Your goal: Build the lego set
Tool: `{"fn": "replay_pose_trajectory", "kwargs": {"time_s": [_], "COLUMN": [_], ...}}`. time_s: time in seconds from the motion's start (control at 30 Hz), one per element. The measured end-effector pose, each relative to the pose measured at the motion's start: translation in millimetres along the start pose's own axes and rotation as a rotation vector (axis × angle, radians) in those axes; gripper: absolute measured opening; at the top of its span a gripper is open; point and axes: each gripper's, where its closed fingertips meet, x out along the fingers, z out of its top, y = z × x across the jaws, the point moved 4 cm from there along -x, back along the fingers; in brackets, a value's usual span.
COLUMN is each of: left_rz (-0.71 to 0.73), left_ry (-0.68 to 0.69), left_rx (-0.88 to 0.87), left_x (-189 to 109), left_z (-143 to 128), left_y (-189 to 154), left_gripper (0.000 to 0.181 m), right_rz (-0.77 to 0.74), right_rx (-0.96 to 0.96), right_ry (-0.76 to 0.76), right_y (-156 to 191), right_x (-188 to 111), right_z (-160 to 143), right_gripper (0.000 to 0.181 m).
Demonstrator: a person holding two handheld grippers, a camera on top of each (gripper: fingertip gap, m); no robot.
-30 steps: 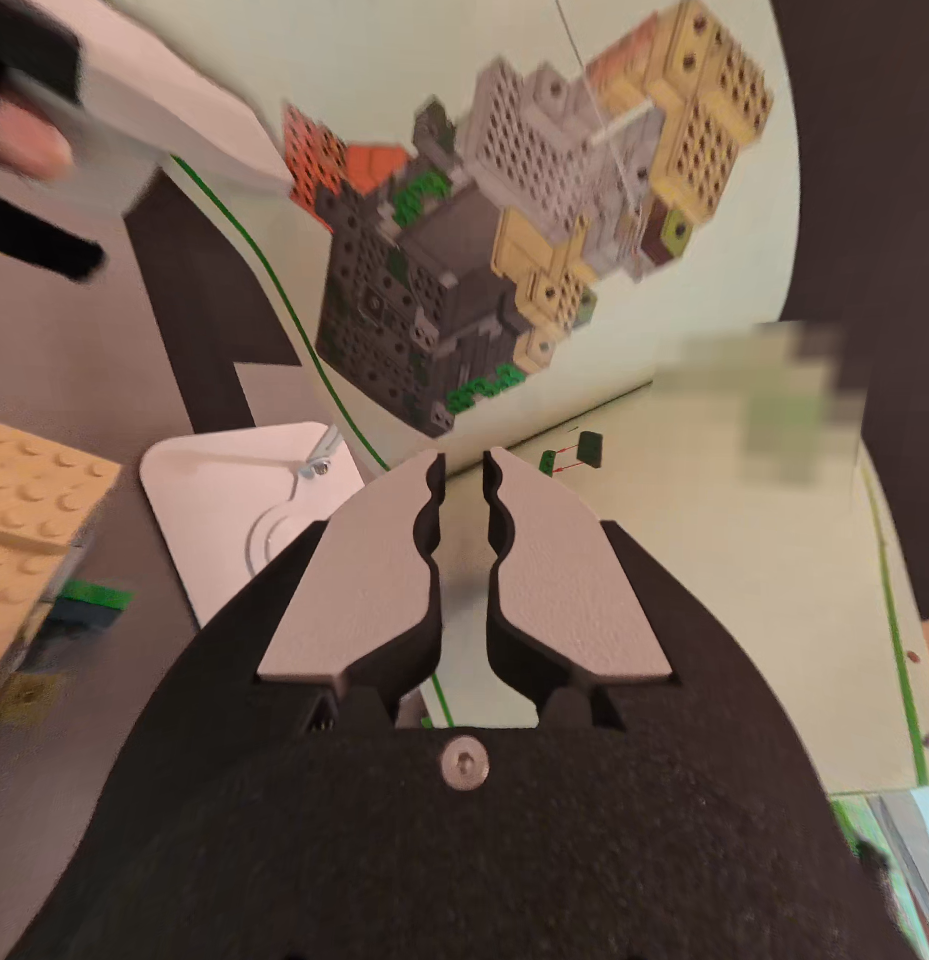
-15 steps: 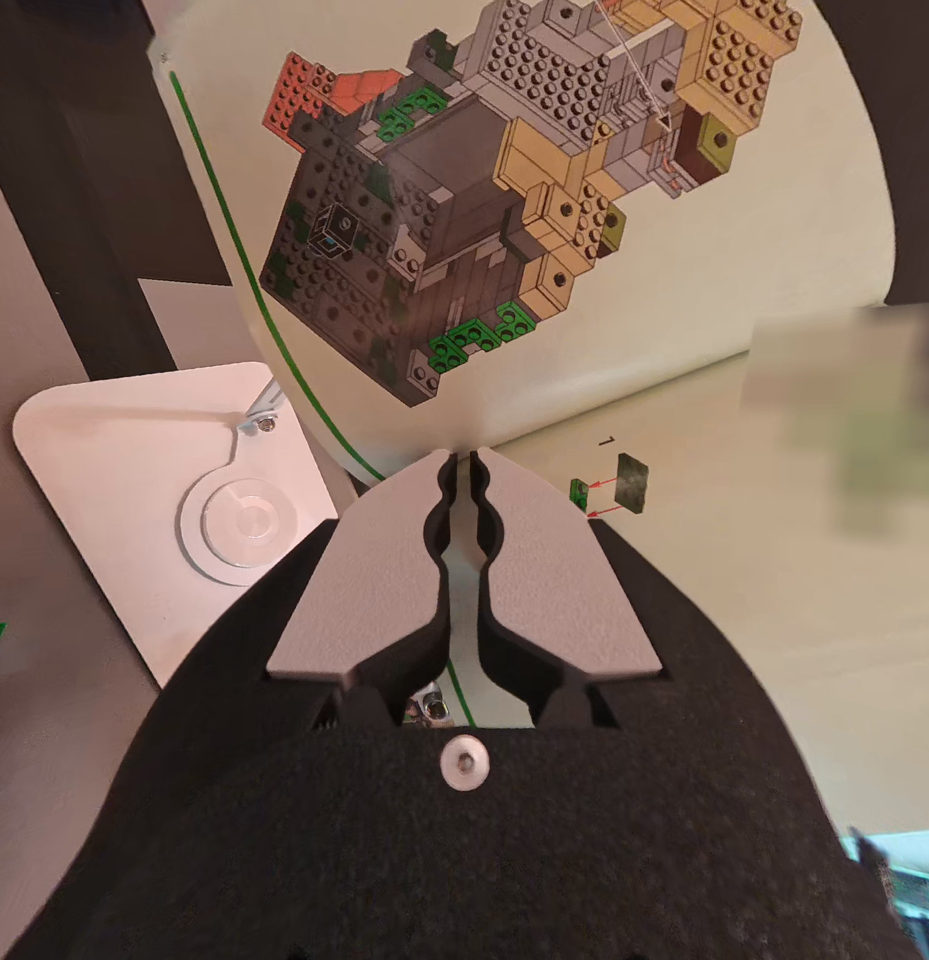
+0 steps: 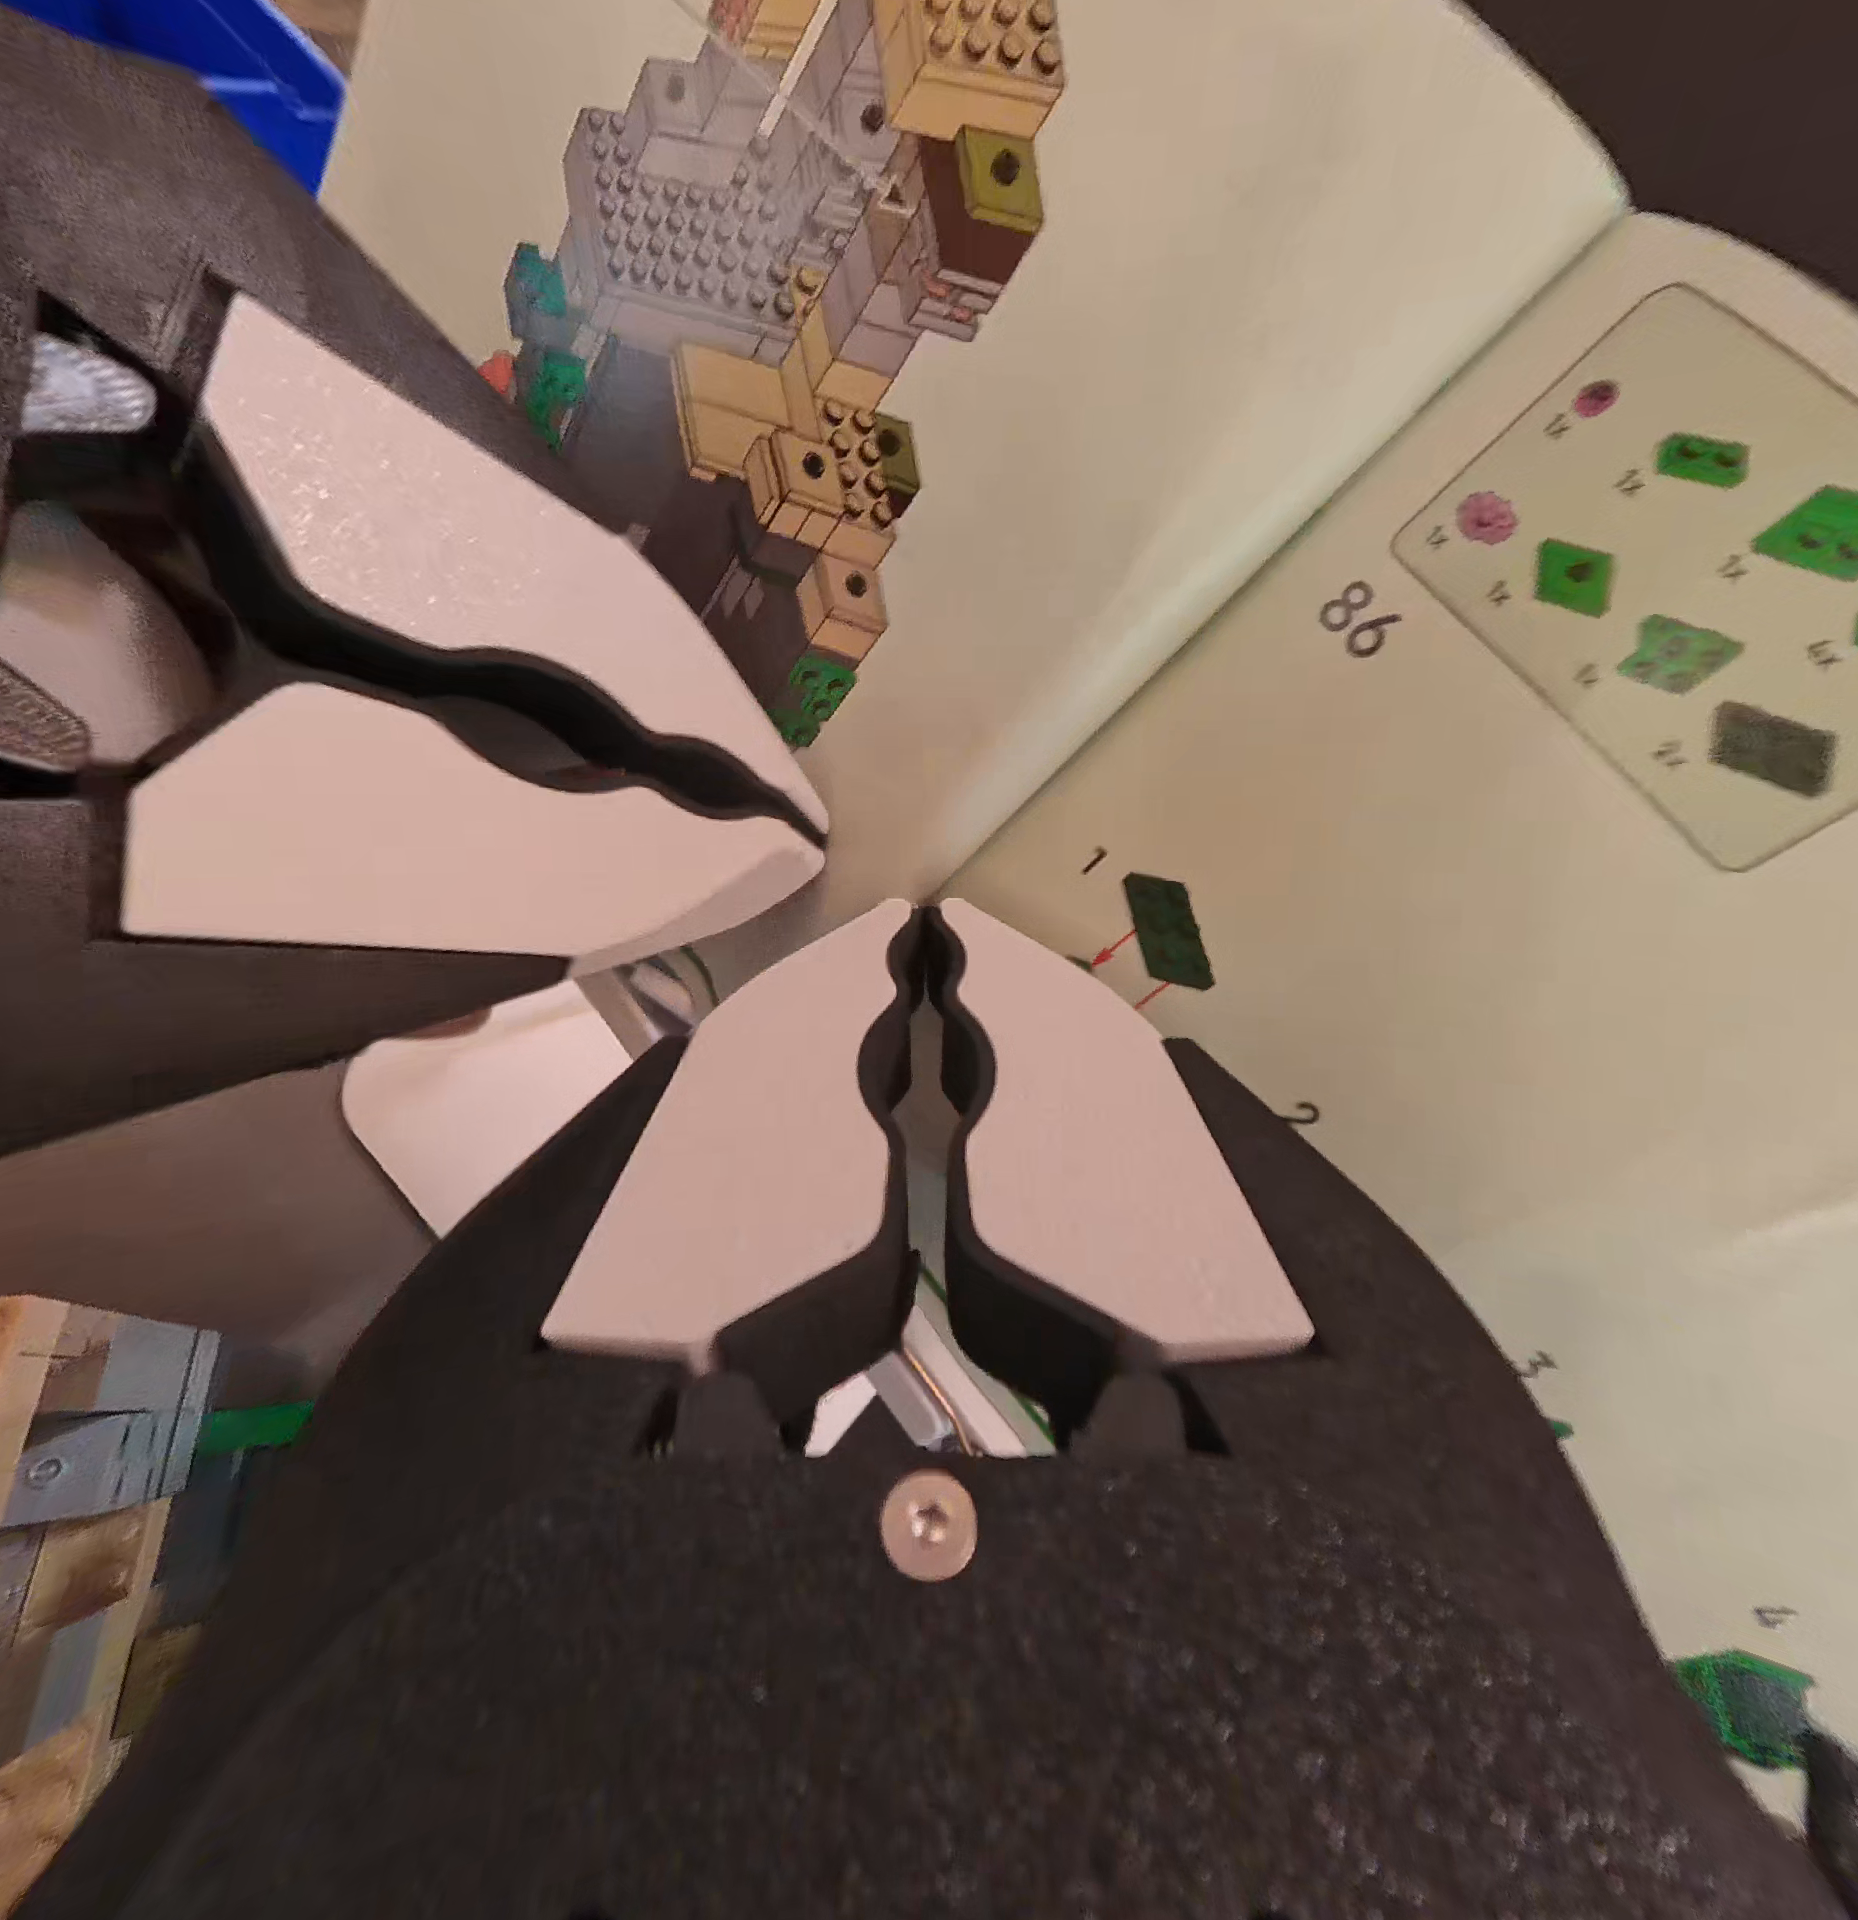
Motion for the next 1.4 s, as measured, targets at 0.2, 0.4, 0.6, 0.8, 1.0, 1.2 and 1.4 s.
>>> {"fn": "replay_pose_trajectory", "kwargs": {"time_s": [0.2, 0.4, 0.6, 0.8, 1.0, 1.2, 1.4], "left_rz": [-0.020, -0.013, 0.042, 0.089, 0.127, 0.203, 0.193], "left_ry": [0.101, 0.118, 0.124, 0.107, 0.112, 0.062, -0.083], "left_rx": [0.084, 0.126, 0.122, 0.017, -0.046, -0.130, -0.217], "left_x": [0, -1, -8, -24, -33, -62, -110], "left_z": [-17, -35, -48, -68, -81, -102, -117], "left_y": [-6, -11, 3, 28, 42, 51, 26], "left_gripper": [0.000, 0.000, 0.000, 0.000, 0.000, 0.000, 0.000], "right_rz": [0.045, 0.020, -0.024, -0.082, -0.157, -0.154, -0.131], "right_rx": [-0.105, -0.176, -0.178, -0.123, -0.048, 0.079, 0.227], "right_ry": [0.101, 0.164, 0.237, 0.250, 0.253, 0.123, -0.082], "right_y": [16, 14, -10, -42, -66, -57, -18], "right_x": [1, -4, -22, -50, -70, -107, -155], "right_z": [-24, -36, -57, -92, -126, -145, -156], "right_gripper": [0.000, 0.000, 0.000, 0.000, 0.000, 0.000, 0.000]}}
